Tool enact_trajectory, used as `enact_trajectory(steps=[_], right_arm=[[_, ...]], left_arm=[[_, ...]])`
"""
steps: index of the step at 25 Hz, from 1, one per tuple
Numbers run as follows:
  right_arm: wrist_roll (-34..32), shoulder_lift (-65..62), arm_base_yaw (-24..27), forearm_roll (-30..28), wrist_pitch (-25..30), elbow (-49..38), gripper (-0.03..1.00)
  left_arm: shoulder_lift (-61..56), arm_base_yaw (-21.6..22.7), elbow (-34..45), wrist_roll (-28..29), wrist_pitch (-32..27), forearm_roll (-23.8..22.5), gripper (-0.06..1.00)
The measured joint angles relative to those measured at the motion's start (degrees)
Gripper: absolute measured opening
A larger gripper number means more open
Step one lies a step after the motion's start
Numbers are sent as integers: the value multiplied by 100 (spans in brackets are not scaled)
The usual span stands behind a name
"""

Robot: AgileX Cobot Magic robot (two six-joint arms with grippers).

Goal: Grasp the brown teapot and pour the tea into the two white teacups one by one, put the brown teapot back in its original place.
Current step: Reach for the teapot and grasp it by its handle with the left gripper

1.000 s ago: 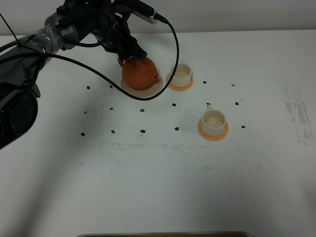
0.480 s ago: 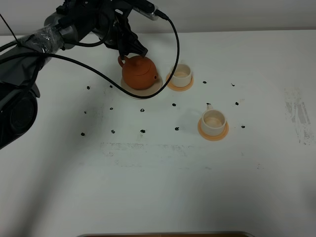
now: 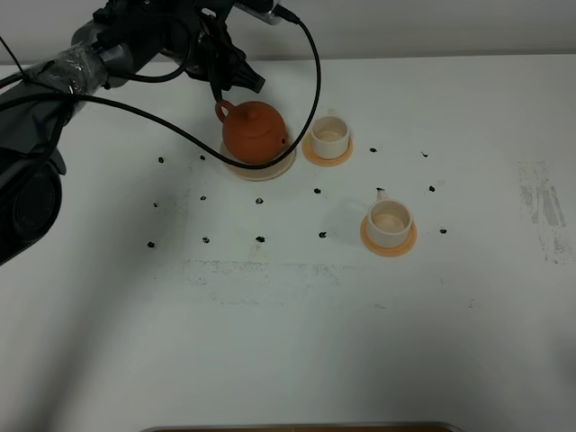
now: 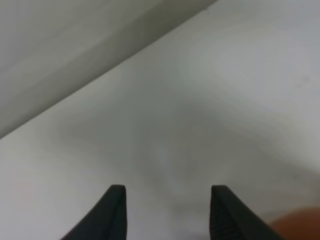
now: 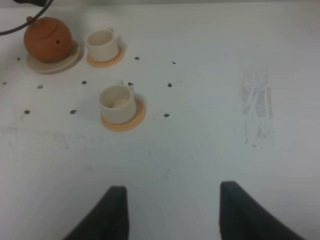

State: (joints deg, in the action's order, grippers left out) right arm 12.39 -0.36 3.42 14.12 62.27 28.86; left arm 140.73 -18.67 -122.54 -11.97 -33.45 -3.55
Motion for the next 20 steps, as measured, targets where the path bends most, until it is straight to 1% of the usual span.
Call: enact_trajectory(steps=[6,12,20], right_arm=[[0,0,0,3,0,0,44],[0,0,0,3,0,0,44],[0,0,0,3,0,0,44]], left_arm=[[69,108,0,0,18,241,41],[117,114,0,0,-51,272,41],[104,114,0,5,-509,235,41]])
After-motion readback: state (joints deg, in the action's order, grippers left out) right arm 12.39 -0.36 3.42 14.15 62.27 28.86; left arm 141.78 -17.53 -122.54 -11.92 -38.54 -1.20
